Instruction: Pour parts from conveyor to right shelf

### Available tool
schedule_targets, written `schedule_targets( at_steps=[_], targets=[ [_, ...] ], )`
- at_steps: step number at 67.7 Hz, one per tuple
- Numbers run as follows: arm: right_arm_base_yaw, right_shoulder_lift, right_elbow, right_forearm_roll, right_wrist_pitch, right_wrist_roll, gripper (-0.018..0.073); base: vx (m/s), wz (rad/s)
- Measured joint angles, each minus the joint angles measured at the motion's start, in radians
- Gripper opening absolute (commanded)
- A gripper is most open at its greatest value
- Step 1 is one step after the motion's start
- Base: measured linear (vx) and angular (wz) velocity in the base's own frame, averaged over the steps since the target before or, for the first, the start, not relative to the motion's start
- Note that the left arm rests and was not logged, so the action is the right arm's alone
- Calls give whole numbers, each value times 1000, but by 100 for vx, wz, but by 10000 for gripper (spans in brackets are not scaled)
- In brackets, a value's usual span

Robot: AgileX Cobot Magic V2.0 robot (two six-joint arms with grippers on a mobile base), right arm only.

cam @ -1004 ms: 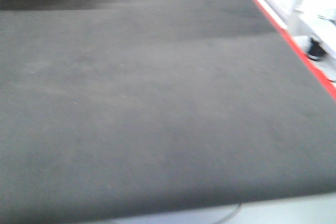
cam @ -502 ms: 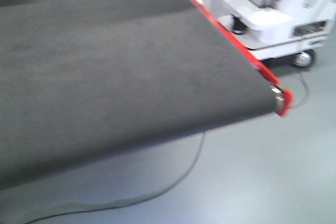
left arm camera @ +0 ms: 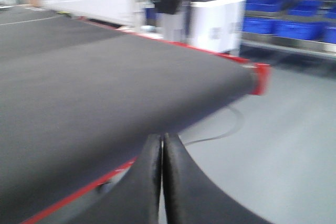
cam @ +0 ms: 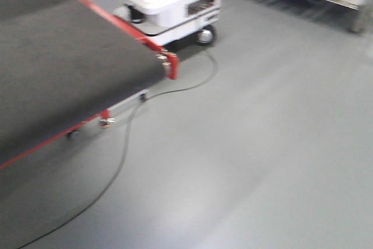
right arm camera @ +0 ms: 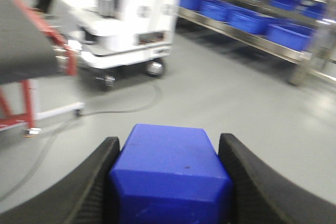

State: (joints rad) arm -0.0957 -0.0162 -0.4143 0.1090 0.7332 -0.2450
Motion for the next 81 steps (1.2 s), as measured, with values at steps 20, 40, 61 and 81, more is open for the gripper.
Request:
schedule_targets(
  at_steps=[20, 40, 61, 81],
  targets=[
    [0, 0, 0, 0, 0, 0, -6, -23, -86],
    [0, 0, 0, 0, 0, 0, -6, -17, -66],
    [0, 0, 0, 0, 0, 0, -6, -15, -57],
    [0, 0, 0, 0, 0, 0, -6, -11, -46]
  ],
)
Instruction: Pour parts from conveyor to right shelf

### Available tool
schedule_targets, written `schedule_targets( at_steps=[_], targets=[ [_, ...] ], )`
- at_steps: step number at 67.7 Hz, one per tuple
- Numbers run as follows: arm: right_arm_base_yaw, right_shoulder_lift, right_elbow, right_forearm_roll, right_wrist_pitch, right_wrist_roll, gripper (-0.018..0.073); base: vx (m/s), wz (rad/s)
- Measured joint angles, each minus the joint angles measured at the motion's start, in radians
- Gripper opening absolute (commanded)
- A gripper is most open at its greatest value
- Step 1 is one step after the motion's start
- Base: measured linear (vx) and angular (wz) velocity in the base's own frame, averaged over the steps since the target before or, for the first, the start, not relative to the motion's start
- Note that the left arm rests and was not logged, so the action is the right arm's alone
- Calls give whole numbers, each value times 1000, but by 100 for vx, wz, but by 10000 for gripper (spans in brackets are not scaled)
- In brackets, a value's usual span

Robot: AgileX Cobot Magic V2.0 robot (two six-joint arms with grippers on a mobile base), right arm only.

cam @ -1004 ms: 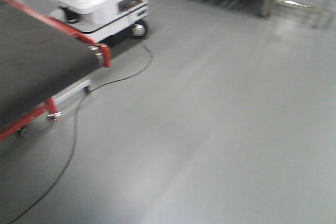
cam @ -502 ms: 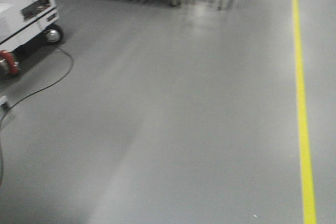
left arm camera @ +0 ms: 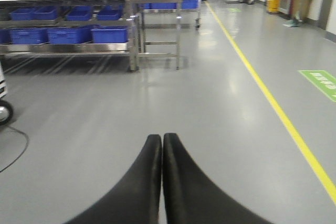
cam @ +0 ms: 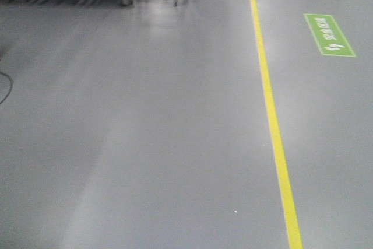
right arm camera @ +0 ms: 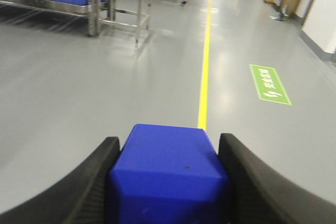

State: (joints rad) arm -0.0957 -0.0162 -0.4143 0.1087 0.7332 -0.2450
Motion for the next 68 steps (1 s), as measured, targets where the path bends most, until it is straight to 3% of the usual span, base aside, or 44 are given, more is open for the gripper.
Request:
schedule_targets(
  at_steps=[68],
  targets=[
    [0, 0, 0, 0, 0, 0, -6, 4, -41]
  ],
)
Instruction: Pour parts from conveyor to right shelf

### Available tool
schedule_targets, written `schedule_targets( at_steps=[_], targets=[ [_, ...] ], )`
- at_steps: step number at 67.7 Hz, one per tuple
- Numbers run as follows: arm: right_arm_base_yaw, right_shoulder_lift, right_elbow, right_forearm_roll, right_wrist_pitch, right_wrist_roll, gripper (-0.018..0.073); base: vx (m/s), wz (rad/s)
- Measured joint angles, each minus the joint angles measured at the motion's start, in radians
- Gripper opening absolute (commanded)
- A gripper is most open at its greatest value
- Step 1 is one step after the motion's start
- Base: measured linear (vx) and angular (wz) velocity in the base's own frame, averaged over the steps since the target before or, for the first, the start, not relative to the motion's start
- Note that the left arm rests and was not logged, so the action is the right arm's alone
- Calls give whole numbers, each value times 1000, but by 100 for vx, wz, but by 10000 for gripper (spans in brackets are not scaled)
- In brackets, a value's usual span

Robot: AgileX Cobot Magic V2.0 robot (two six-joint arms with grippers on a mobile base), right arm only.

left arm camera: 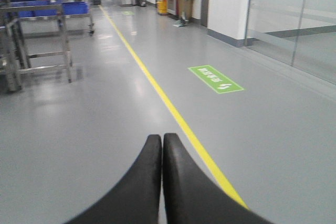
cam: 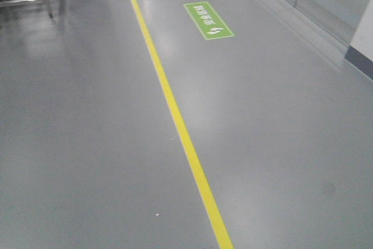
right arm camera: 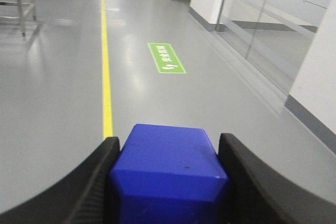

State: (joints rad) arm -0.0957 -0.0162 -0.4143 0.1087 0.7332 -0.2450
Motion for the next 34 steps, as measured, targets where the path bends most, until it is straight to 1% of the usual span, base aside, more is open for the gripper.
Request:
schedule_targets(
  at_steps=[20, 34],
  targets=[
    [0, 0, 0, 0, 0, 0, -6, 24, -33],
    [0, 0, 0, 0, 0, 0, -6, 38, -11]
  ],
)
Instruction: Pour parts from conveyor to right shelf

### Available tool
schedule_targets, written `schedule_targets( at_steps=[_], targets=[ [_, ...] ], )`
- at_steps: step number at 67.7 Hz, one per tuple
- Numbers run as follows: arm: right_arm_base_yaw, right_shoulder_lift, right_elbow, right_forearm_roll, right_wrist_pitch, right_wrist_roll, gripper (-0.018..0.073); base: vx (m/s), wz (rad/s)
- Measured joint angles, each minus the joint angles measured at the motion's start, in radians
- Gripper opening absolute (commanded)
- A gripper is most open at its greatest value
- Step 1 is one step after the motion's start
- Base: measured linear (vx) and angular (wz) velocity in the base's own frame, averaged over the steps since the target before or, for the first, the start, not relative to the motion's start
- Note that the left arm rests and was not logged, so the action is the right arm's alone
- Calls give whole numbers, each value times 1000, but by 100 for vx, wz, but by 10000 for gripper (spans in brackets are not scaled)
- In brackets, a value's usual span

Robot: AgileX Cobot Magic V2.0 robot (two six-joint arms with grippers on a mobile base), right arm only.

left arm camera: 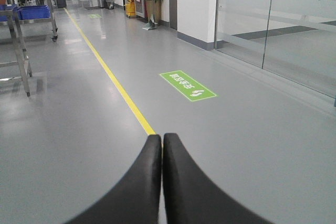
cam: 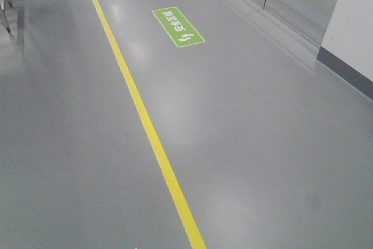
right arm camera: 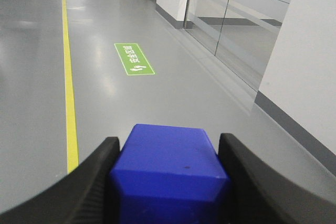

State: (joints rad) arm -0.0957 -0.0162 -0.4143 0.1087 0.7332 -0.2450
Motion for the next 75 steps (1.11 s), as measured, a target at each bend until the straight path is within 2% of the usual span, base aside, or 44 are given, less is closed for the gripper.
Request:
schedule_targets(
  at_steps=[75],
  targets=[
    [0, 0, 0, 1, 0, 0, -6, 54, 14]
  ],
)
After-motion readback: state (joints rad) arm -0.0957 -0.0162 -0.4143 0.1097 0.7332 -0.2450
